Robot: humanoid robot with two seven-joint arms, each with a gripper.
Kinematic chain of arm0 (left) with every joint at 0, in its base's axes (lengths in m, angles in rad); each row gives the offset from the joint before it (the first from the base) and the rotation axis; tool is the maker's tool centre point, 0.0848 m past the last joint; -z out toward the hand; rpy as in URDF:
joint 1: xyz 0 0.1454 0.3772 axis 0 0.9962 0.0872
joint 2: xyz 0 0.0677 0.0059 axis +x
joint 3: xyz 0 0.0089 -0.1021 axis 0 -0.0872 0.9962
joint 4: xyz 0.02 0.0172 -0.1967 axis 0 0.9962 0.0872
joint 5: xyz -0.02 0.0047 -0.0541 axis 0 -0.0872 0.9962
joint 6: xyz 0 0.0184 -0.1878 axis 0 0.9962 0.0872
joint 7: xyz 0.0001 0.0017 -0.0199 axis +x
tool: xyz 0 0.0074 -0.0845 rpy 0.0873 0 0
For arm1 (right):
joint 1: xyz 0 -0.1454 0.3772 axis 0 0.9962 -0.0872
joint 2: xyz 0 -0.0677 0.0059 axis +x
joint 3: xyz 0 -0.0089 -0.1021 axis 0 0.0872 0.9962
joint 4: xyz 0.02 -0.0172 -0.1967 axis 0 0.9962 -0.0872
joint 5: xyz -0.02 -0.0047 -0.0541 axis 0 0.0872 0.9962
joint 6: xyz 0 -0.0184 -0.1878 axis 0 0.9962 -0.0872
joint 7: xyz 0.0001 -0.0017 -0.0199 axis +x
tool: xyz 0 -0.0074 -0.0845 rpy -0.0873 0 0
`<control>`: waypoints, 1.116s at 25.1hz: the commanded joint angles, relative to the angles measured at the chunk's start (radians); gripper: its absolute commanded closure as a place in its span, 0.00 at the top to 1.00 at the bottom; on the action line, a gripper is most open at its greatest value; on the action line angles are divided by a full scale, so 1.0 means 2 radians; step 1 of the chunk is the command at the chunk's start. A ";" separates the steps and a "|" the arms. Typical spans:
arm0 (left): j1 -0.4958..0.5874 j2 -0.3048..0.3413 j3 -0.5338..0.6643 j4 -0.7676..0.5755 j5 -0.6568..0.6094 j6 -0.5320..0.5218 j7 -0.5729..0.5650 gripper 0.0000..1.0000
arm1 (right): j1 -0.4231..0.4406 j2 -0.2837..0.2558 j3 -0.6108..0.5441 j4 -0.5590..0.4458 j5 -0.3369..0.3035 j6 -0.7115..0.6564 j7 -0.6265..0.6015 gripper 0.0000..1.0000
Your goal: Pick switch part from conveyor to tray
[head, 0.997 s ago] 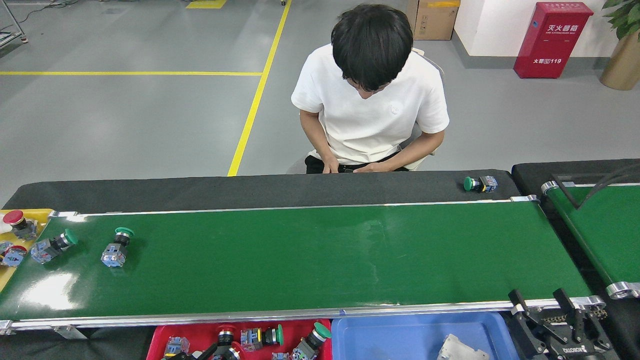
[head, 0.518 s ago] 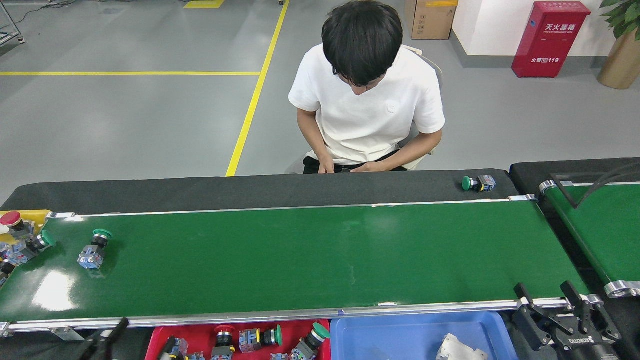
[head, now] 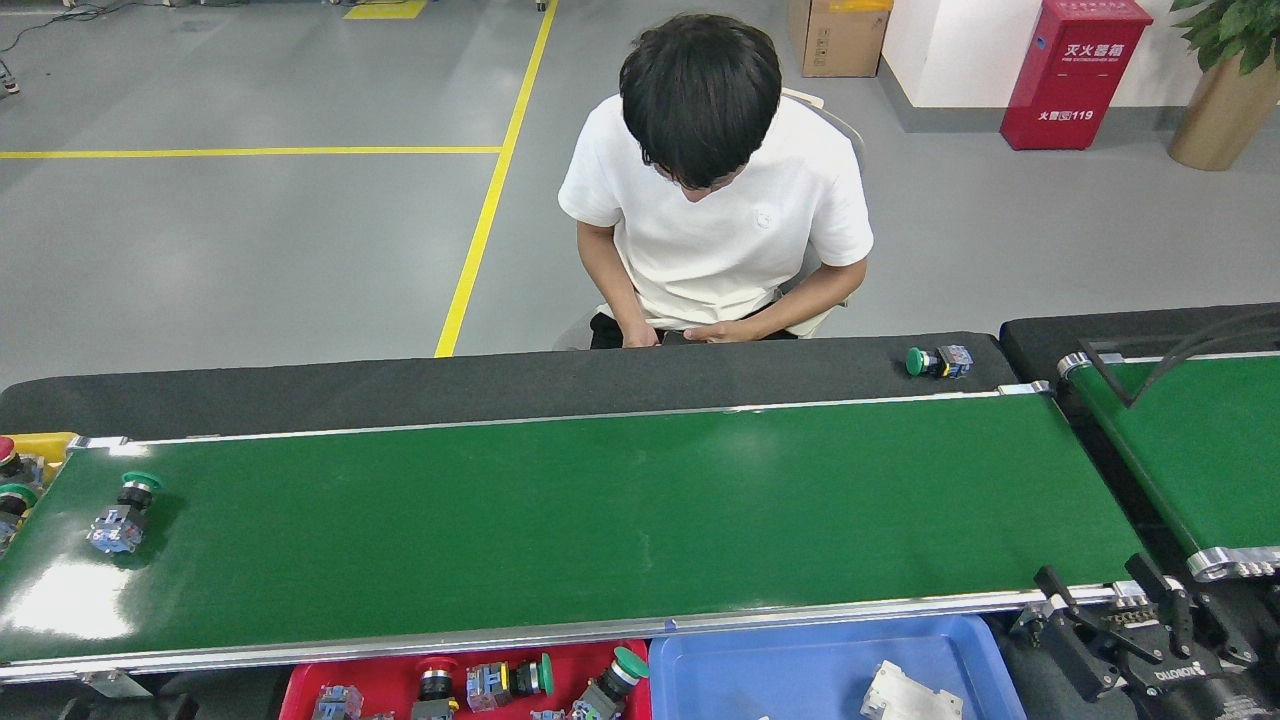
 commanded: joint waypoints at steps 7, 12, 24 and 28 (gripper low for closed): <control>-0.002 -0.028 0.046 -0.038 0.003 0.003 0.006 1.00 | -0.009 0.036 -0.010 -0.011 0.002 -0.007 -0.004 0.99; 0.002 -0.041 0.051 -0.045 0.001 0.004 -0.001 1.00 | 0.001 0.036 -0.026 -0.011 0.002 -0.012 -0.003 0.99; -0.073 -0.120 0.022 -0.071 -0.101 0.008 -0.024 1.00 | 0.052 0.063 -0.080 -0.026 0.001 -0.017 -0.002 0.99; -0.072 -0.109 0.013 -0.069 -0.091 0.005 -0.020 1.00 | 0.066 0.072 -0.101 -0.036 0.001 -0.019 -0.002 0.99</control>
